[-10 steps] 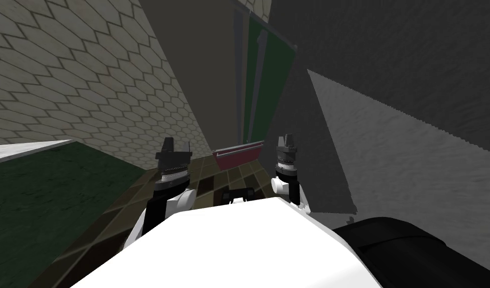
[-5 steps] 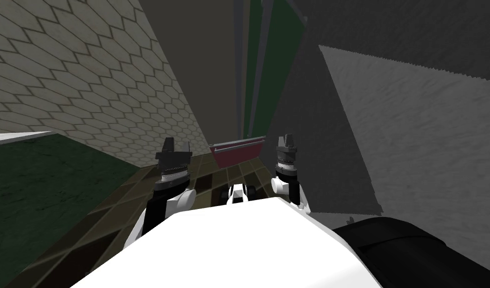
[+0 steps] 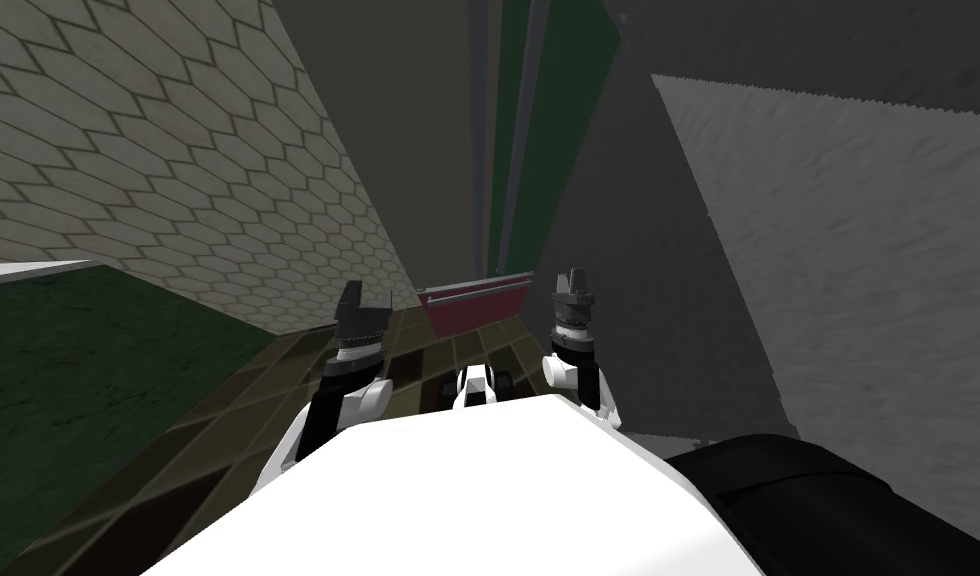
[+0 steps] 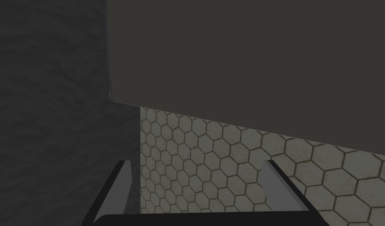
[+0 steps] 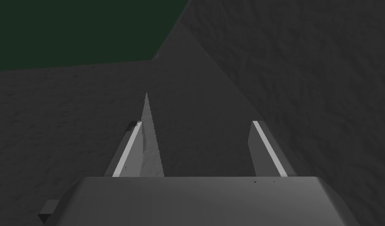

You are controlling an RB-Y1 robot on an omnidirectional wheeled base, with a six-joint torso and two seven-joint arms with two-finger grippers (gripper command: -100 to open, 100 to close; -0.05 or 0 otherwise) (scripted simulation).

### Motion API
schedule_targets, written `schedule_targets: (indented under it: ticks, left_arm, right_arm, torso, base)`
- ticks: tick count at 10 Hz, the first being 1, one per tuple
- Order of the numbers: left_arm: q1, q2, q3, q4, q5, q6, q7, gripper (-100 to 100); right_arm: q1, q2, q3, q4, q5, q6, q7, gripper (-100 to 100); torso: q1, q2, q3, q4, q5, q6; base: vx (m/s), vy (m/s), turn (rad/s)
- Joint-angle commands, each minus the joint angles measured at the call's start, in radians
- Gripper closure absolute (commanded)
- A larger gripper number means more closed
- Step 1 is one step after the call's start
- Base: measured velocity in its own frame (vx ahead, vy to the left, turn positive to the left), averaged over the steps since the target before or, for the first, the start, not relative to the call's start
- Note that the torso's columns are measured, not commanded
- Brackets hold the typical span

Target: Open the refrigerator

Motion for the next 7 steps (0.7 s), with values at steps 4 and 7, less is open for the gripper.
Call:
schedule_targets:
  ticks: [4, 7]
  left_arm:
    - [-0.03, 0.038, 0.013, 0.153, 0.0, -0.059, -0.005, -100]
    - [-0.054, 0.057, 0.023, 0.256, 0.0, -0.105, -0.009, -100]
  right_arm:
    - [0.0, 0.0, 0.0, 0.0, 0.0, 0.0, 0.0, 0]
    - [0.0, 0.0, 0.0, 0.0, 0.0, 0.0, 0.0, 0]
  torso:
    - [0.0, 0.0, 0.0, 0.0, 0.0, 0.0]
    - [0.0, 0.001, 0.001, 0.0, 0.0, 0.0]
  base:
    - [0.079, -0.006, 0.017]
    - [0.072, -0.009, 0.022]
